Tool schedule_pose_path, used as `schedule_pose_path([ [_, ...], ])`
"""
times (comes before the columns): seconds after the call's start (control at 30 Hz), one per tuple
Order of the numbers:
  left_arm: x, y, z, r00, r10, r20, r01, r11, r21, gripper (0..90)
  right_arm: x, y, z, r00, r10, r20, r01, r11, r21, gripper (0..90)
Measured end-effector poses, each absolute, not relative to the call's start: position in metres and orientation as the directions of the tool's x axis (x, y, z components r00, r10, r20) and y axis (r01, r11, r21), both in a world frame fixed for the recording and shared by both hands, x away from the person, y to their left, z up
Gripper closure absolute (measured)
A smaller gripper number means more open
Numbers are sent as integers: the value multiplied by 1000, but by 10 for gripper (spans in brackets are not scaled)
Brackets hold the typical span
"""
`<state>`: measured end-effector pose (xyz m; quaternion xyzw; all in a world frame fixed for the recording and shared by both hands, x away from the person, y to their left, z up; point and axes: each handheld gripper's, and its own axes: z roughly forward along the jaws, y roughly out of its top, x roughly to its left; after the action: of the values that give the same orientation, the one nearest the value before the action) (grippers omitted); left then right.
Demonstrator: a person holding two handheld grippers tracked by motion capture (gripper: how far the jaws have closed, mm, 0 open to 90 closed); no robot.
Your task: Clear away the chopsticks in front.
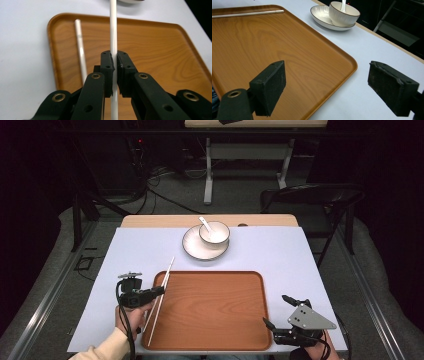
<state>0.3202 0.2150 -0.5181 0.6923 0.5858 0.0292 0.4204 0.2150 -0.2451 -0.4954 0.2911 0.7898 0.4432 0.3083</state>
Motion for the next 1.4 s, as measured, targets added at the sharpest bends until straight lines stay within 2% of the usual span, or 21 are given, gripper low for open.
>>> schedule_pose_path([
  [0.23, 314, 220, -543, 261, 863, -433, 822, 37, 568, 840, 215, -245, -495, -641, 732, -229, 186, 439, 879, 143],
  [0.3, 314, 220, -544, 258, 867, -427, 822, 36, 568, 839, 215, -245, -495, -640, 733, -230, 186, 439, 879, 143],
  [0.43, 317, 218, -543, 264, 897, -355, 817, -12, 577, 837, 215, -245, -495, -642, 732, -230, 187, 440, 878, 143],
  [0.7, 319, 218, -548, 256, 900, -353, 833, -20, 552, 794, 215, -245, -495, -641, 733, -228, 190, 440, 878, 143],
  [0.87, 318, 216, -544, 285, 893, -348, 823, -42, 566, 652, 215, -245, -495, -641, 733, -228, 191, 440, 878, 144],
  [0.9, 317, 216, -541, 294, 894, -337, 819, -54, 571, 652, 215, -245, -495, -641, 733, -227, 192, 440, 877, 143],
  [0.93, 316, 216, -539, 302, 897, -323, 813, -65, 579, 610, 215, -245, -495, -641, 733, -227, 193, 440, 877, 143],
  [0.97, 316, 216, -536, 311, 901, -301, 805, -81, 588, 501, 215, -245, -495, -641, 733, -227, 192, 440, 877, 144],
  [1.0, 315, 217, -533, 318, 902, -291, 798, -89, 596, 454, 215, -245, -495, -641, 734, -226, 193, 439, 878, 143],
  [1.03, 314, 218, -530, 330, 901, -282, 786, -97, 611, 454, 215, -245, -495, -641, 734, -226, 193, 439, 878, 143],
  [1.13, 312, 223, -520, 375, 893, -248, 744, -131, 655, 310, 215, -245, -495, -641, 733, -227, 194, 440, 877, 143],
  [1.23, 306, 232, -504, 449, 868, -211, 671, -172, 721, 242, 215, -245, -495, -641, 733, -228, 192, 440, 877, 143],
  [1.33, 300, 238, -495, 477, 863, -168, 628, -201, 752, 169, 215, -245, -495, -640, 733, -229, 191, 441, 877, 143],
  [1.4, 291, 246, -487, 499, 857, -131, 575, -214, 790, 159, 215, -245, -495, -640, 733, -230, 190, 441, 877, 143],
])
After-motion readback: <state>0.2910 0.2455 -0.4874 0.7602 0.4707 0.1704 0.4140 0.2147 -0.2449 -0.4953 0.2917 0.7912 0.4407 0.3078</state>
